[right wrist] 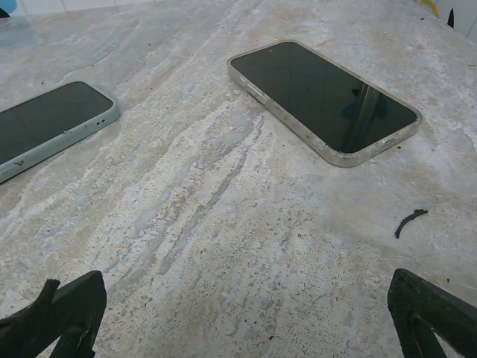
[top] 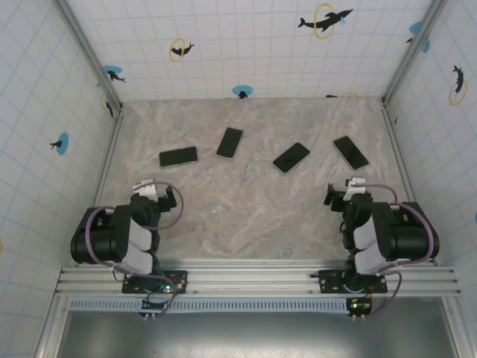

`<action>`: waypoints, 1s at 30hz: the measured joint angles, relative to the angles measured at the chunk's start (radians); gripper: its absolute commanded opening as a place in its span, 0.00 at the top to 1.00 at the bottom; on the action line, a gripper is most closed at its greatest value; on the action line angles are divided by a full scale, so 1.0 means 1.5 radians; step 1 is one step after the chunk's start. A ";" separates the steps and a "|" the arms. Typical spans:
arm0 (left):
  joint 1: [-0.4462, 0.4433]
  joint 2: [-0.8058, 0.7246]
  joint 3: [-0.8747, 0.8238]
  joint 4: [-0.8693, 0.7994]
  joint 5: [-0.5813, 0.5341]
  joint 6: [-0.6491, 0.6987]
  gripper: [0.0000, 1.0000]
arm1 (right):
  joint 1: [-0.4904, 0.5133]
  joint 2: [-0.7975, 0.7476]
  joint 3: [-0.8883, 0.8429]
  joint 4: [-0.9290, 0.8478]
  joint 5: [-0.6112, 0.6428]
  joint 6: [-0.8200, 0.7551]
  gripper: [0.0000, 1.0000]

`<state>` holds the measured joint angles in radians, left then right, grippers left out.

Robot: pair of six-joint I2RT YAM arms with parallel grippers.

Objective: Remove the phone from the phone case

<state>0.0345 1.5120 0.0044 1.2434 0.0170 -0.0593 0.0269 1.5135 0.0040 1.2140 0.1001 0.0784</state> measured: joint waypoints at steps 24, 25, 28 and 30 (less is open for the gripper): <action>0.000 0.000 0.000 0.000 0.000 0.000 0.02 | -0.001 0.000 0.000 0.000 -0.006 0.000 0.01; 0.000 0.000 0.000 0.000 -0.001 0.000 0.02 | -0.001 0.000 0.000 0.000 -0.007 0.000 0.01; -0.004 -0.013 0.008 -0.029 -0.008 0.005 0.02 | -0.001 -0.006 0.002 -0.010 -0.013 0.000 0.01; -0.012 -0.036 0.037 -0.087 -0.013 0.008 0.02 | -0.002 -0.024 0.008 -0.040 -0.022 -0.001 0.01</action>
<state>0.0162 1.4578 0.0605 1.1126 -0.0025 -0.0467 0.0246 1.4773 0.0166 1.1542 0.0666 0.0765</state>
